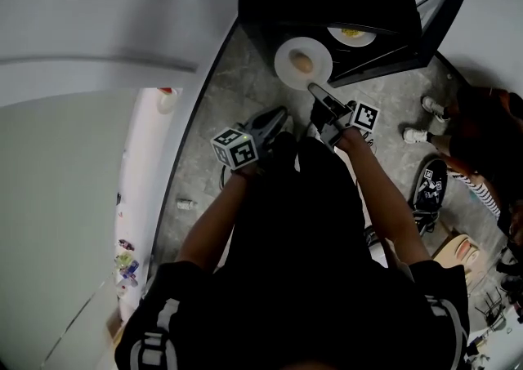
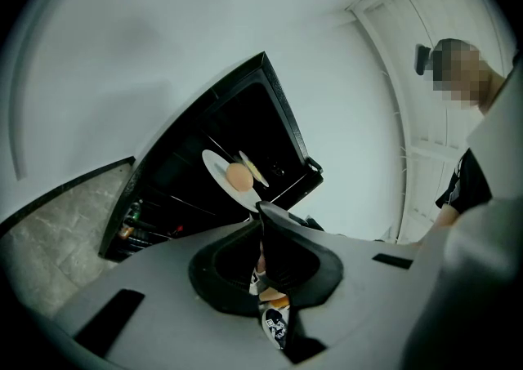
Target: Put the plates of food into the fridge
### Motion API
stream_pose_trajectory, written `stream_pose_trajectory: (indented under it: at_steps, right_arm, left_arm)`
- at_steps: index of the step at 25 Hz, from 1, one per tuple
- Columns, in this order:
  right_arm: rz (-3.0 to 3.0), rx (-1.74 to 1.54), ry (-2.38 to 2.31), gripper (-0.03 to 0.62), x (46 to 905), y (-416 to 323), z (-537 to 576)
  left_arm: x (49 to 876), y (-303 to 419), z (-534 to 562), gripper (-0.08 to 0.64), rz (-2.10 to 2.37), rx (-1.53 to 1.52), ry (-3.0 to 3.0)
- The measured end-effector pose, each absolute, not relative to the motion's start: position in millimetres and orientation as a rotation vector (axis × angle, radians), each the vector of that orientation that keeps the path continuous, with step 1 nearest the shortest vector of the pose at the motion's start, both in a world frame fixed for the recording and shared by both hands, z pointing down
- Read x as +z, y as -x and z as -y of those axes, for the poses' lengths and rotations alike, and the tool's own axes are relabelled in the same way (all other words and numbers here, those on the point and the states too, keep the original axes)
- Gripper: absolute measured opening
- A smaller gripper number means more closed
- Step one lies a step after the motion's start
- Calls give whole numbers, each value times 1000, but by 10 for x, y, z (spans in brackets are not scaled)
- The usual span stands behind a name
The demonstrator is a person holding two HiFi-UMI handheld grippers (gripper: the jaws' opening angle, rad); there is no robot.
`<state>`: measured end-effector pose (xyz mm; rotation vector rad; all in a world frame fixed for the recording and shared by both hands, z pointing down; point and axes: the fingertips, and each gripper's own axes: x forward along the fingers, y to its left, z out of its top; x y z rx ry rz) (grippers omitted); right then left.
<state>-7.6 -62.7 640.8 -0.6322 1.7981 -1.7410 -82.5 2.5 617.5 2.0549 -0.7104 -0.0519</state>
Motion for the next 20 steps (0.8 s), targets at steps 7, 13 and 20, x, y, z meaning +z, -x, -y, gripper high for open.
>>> stream_pose_trajectory:
  at_steps: [7, 13, 20]
  right_arm:
    - [-1786, -1728, 680, 46, 6765, 19, 756]
    - [-1816, -1710, 702, 46, 7040, 13, 872]
    - [-1803, -1717, 728, 46, 7360, 52, 935]
  left_arm:
    - [6208, 820, -11, 23, 697, -54, -2062]
    - [6283, 830, 23, 23, 687, -55, -2062]
    - [6344, 894, 68, 23, 675, -50, -2068]
